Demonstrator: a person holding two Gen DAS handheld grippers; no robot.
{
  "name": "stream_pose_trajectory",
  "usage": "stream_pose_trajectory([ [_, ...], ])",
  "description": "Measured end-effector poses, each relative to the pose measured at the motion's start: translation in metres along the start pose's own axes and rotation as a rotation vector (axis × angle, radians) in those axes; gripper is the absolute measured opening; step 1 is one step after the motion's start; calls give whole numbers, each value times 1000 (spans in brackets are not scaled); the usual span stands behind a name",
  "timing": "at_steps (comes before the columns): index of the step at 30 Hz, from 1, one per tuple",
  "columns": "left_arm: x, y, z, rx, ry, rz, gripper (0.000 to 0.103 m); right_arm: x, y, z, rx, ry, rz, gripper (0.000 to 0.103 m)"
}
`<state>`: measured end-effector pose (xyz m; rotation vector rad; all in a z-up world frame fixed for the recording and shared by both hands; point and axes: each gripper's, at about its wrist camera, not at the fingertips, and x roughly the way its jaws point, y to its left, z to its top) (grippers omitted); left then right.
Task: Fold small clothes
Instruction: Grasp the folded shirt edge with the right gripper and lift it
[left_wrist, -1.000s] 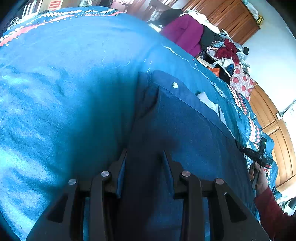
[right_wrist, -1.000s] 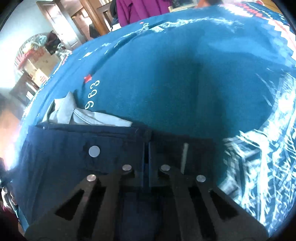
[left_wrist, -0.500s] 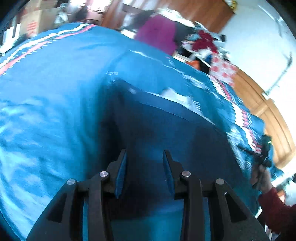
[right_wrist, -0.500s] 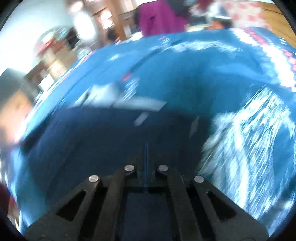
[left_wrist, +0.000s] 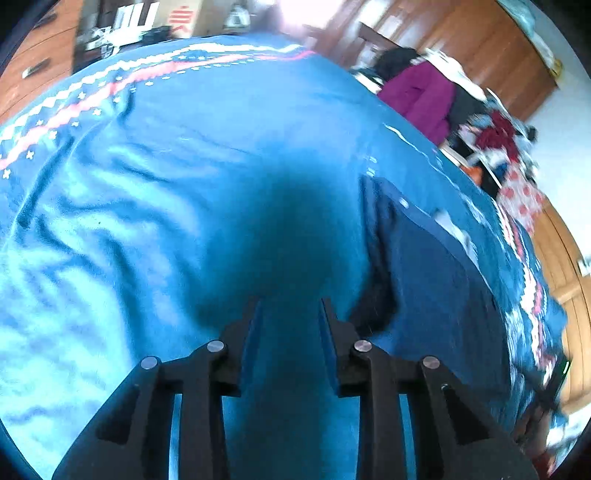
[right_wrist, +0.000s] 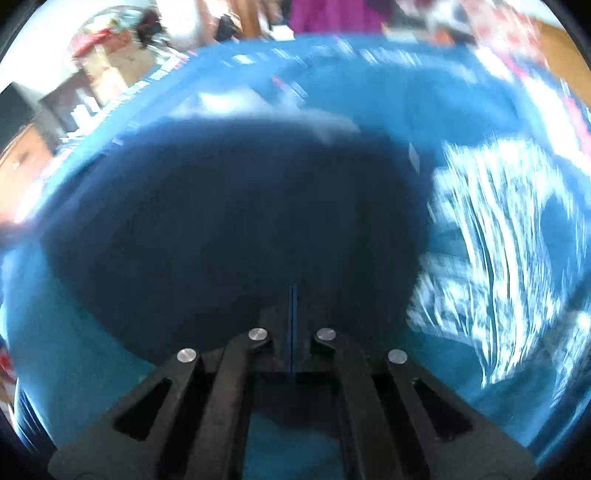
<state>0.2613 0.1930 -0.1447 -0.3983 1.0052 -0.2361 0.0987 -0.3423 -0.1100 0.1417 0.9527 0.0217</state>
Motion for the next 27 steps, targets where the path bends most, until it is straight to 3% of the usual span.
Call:
stream_pose_trajectory([
  [2, -4, -5, -9, -4, 12, -70, 32, -5, 37, 26, -13, -57, 114, 0],
  [5, -3, 1, -20, -47, 23, -127, 32, 23, 119, 64, -58, -34, 391, 0],
  [7, 1, 12, -28, -99, 37, -158, 32, 55, 184, 85, -117, 18, 559, 0],
  [10, -1, 23, -42, -135, 56, -184, 32, 118, 277, 106, -184, 147, 687, 0],
  [13, -4, 34, -46, -144, 56, -201, 32, 164, 336, 102, -218, 260, 716, 0],
  [14, -5, 36, -46, -145, 58, -205, 32, 176, 354, 94, -271, 285, 681, 0],
  [15, -7, 40, -47, -148, 59, -212, 32, 173, 355, 80, -288, 273, 662, 0],
  [18, -2, 36, -42, -151, 73, -259, 33, 162, 346, 82, -242, 258, 647, 0],
  [21, 0, 28, -42, -147, 97, -335, 33, 133, 345, 81, -291, 152, 651, 0],
  [24, 11, 10, -45, -156, 128, -419, 35, 161, 343, 57, -314, 256, 573, 0],
  [25, 21, -1, -46, -157, 150, -458, 38, 158, 339, 58, -275, 248, 583, 0],
  [27, 35, -16, -47, -165, 158, -450, 40, 139, 324, 63, -230, 202, 554, 0],
])
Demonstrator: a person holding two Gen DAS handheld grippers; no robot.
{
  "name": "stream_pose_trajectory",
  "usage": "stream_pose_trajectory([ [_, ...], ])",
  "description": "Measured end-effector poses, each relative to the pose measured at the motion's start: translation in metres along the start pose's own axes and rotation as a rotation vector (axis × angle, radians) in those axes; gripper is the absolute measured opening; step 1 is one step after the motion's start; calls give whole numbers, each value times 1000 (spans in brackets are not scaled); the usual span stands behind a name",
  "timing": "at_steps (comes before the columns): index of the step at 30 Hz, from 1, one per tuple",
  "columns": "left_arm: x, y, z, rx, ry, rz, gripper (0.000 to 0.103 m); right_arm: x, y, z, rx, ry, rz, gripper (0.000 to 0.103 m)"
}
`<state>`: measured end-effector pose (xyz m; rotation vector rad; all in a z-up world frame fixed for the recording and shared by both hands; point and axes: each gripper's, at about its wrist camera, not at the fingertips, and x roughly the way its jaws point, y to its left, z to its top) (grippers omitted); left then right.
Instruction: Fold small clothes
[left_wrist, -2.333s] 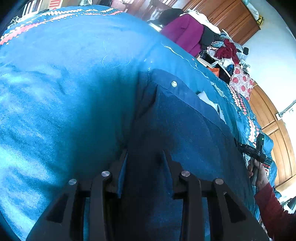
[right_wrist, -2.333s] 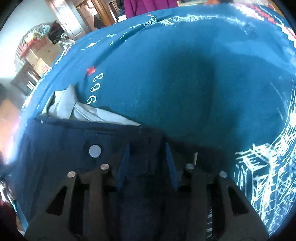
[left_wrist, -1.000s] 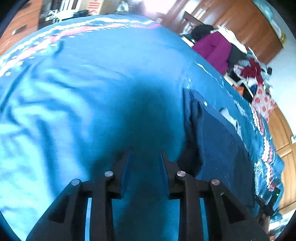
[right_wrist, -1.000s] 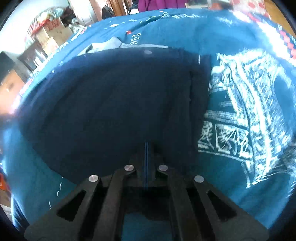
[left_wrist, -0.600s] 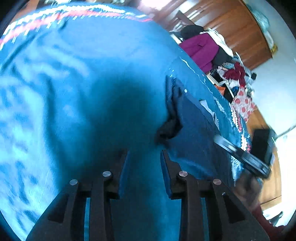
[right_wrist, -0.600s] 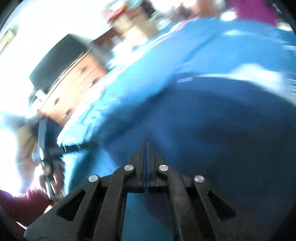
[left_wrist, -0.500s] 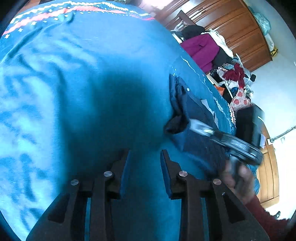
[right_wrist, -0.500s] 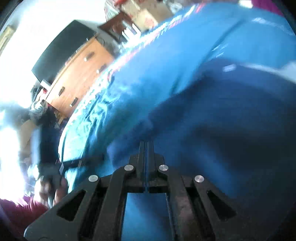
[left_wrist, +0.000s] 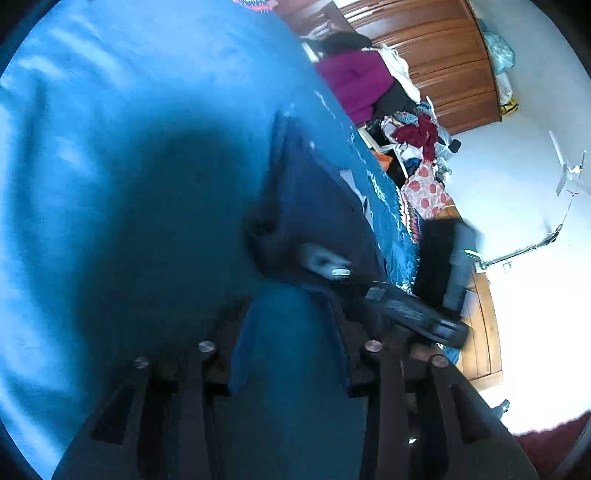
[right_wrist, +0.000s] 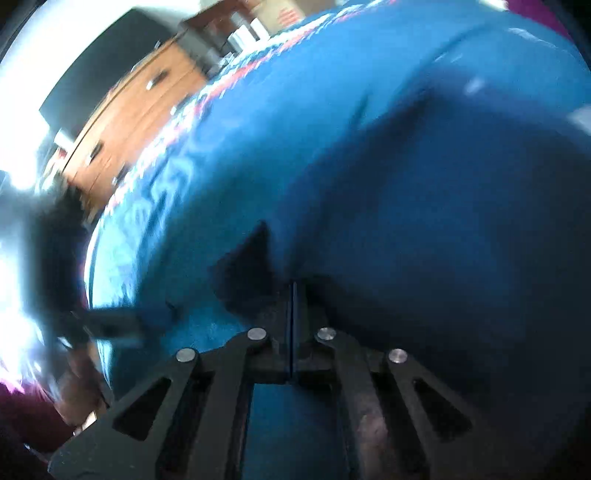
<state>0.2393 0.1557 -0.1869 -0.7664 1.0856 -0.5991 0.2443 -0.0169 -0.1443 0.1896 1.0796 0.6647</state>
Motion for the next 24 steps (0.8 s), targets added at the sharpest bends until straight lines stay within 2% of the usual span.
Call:
stream_pose_trajectory([
  [2, 13, -2, -1, -17, -8, 9, 42, -30, -2, -6, 33, -77, -2, 0],
  [3, 21, -4, 1, -21, -27, 25, 42, -41, -6, -10, 53, -105, 0, 5],
  [5, 27, -1, 3, -48, -69, 61, 42, -59, -11, -21, 81, -148, -23, 22],
  [6, 30, -1, 5, -66, -91, 71, 42, -66, -14, -27, 93, -159, -34, 37],
  [7, 33, -3, 7, -60, -112, 84, 42, -67, -13, -29, 102, -164, -37, 42],
  [10, 45, -6, 15, -54, -150, 131, 40, -73, -13, -39, 115, -177, -32, 42],
  [12, 51, -11, 21, -45, -184, 162, 35, -74, -8, -36, 118, -194, -27, 42],
  [13, 53, -13, 25, -28, -197, 178, 27, -80, -9, -33, 118, -205, -23, 42],
  [14, 54, -15, 26, -11, -209, 192, 9, -82, -9, -28, 119, -219, -17, 42],
  [17, 58, -42, 28, 103, -250, 201, 6, -94, -19, -8, 139, -253, -11, 42],
  [20, 61, -72, 21, 227, -272, 212, 6, -102, -40, 27, 141, -252, -42, 43],
  [24, 69, -94, 9, 312, -289, 223, 6, -89, -63, 76, 111, -160, -79, 57],
])
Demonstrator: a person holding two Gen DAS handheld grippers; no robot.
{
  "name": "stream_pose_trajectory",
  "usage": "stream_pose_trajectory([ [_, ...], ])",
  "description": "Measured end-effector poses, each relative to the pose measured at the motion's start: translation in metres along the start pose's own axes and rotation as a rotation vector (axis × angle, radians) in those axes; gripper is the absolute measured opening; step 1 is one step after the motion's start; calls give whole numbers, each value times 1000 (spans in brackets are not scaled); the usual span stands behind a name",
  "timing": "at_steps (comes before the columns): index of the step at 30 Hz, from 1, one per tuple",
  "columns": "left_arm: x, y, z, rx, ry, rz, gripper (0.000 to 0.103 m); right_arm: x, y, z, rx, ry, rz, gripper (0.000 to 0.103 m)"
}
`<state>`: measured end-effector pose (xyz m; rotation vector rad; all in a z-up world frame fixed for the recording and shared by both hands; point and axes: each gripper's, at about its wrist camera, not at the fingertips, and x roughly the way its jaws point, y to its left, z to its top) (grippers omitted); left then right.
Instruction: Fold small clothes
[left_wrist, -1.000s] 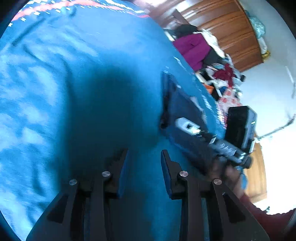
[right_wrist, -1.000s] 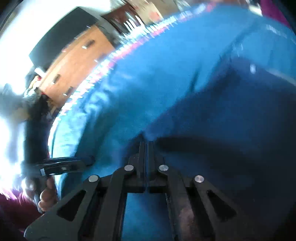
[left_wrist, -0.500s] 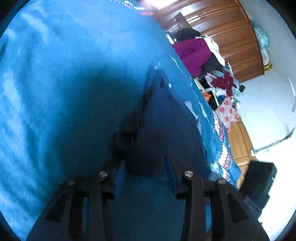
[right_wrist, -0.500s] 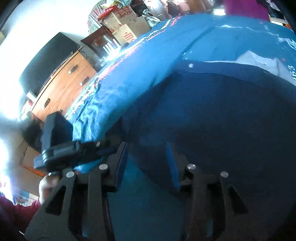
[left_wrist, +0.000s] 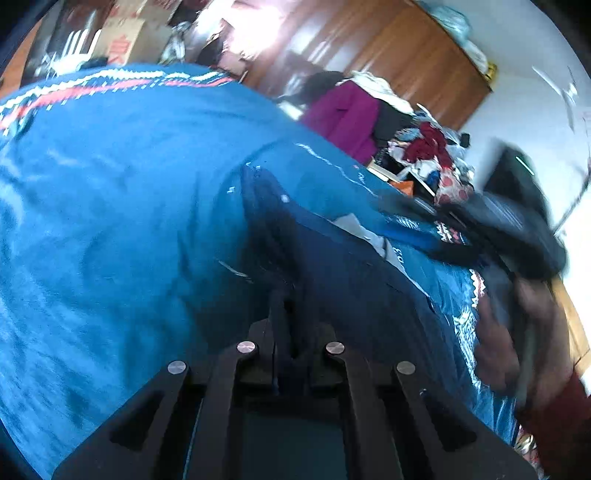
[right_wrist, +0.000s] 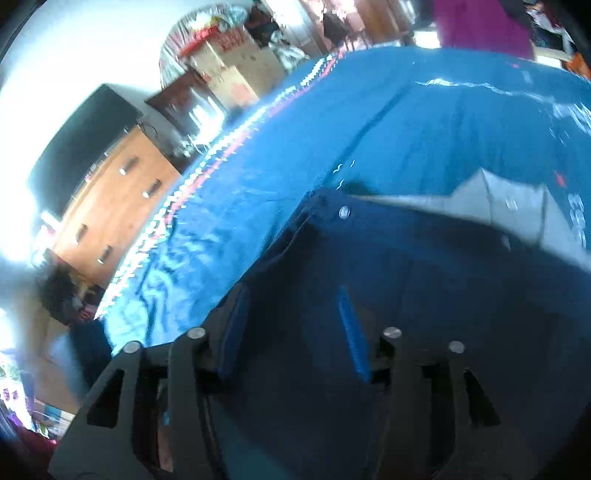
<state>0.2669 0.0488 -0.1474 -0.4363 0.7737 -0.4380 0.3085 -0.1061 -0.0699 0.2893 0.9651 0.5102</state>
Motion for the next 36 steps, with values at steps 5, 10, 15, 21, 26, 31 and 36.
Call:
stream_pose_trajectory([
  [5, 0, -20, -11, 116, -3, 11, 6, 53, 2, 39, -39, 170, 4, 60],
  [10, 6, -31, -18, 196, 15, 25, 5, 78, 5, 47, -60, 219, -66, 65],
  [15, 11, -60, -24, 314, 15, 28, 5, 96, 10, 44, -78, 261, -134, 67],
  [21, 13, -105, -35, 419, 34, -32, 5, 83, -24, 40, 8, 223, -175, 11],
  [26, 13, -175, -46, 534, 73, -164, 5, -12, -92, 14, 198, -20, -52, 10],
  [31, 41, -267, -77, 662, 177, -321, 5, -114, -175, -30, 314, -163, -41, 10],
  [36, 77, -331, -119, 714, 295, -394, 5, -178, -265, -86, 467, -247, -17, 9],
])
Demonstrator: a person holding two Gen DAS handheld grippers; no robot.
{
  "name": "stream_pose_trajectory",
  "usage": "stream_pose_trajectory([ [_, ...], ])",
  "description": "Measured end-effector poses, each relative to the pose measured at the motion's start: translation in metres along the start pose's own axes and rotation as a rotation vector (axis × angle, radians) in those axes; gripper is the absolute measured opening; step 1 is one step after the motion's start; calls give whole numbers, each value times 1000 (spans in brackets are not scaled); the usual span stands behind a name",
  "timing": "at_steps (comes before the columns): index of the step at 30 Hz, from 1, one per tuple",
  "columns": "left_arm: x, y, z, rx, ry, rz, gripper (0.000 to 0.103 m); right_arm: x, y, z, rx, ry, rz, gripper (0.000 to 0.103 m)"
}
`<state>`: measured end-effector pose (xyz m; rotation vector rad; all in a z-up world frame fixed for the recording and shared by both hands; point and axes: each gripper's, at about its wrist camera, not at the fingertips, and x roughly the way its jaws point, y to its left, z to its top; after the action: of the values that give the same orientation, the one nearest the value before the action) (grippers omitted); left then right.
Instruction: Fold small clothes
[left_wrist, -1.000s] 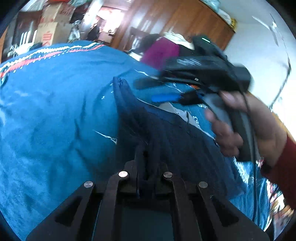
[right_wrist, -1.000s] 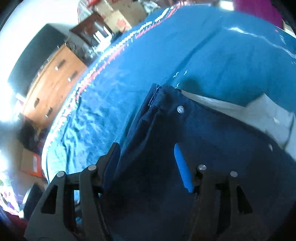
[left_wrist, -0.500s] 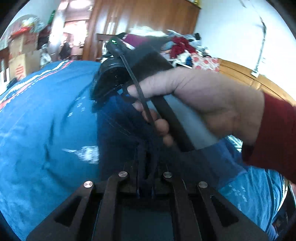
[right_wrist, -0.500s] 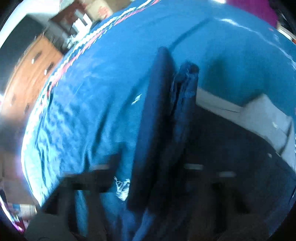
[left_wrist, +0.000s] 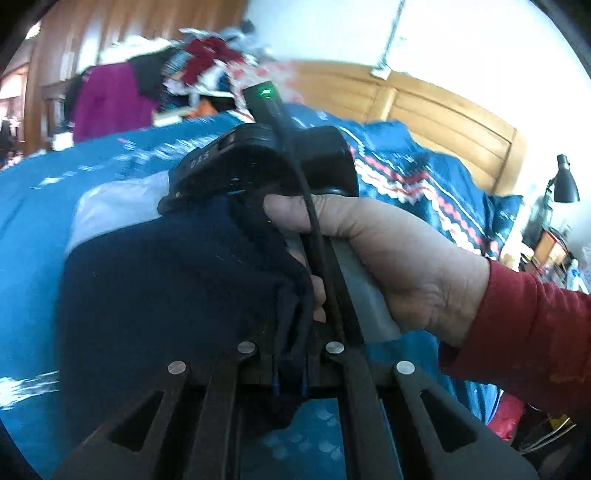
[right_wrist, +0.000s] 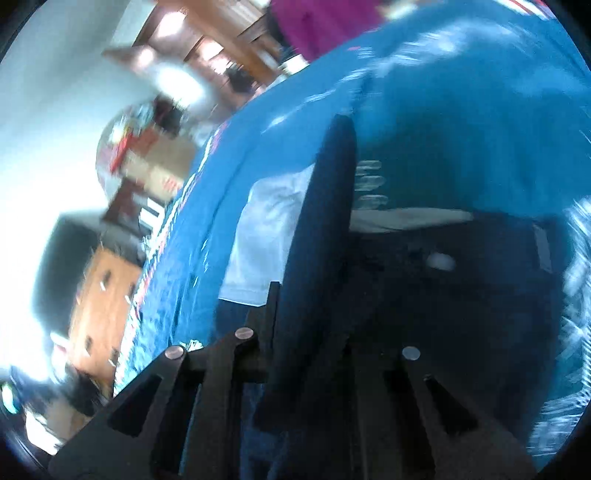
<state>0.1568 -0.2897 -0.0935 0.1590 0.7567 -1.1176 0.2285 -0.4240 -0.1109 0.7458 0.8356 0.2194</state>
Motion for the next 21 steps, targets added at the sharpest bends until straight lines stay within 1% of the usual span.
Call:
stream_pose_trajectory([
  [1, 14, -8, 2, 1, 24, -22, 5, -8, -16, -1, 24, -10, 4, 9],
  [4, 40, -26, 5, 5, 73, -52, 5, -23, -62, -8, 97, -18, 25, 9],
  [9, 78, -51, 1, 36, 118, -71, 5, -40, -102, -17, 145, -43, 55, 9],
  [11, 94, -57, -4, 49, 132, -59, 5, -43, -114, -17, 170, -50, 70, 9],
  [12, 103, -55, -7, 38, 147, -46, 5, -39, -122, -18, 192, -40, 82, 9],
  [15, 108, -46, -16, 21, 171, -18, 5, -16, -129, -18, 199, 13, 73, 9],
  [18, 104, -52, -19, 38, 159, 18, 5, -12, -124, -20, 196, 5, 106, 9],
  [21, 97, -61, -18, 75, 129, 54, 5, -17, -116, -20, 179, -18, 129, 9],
])
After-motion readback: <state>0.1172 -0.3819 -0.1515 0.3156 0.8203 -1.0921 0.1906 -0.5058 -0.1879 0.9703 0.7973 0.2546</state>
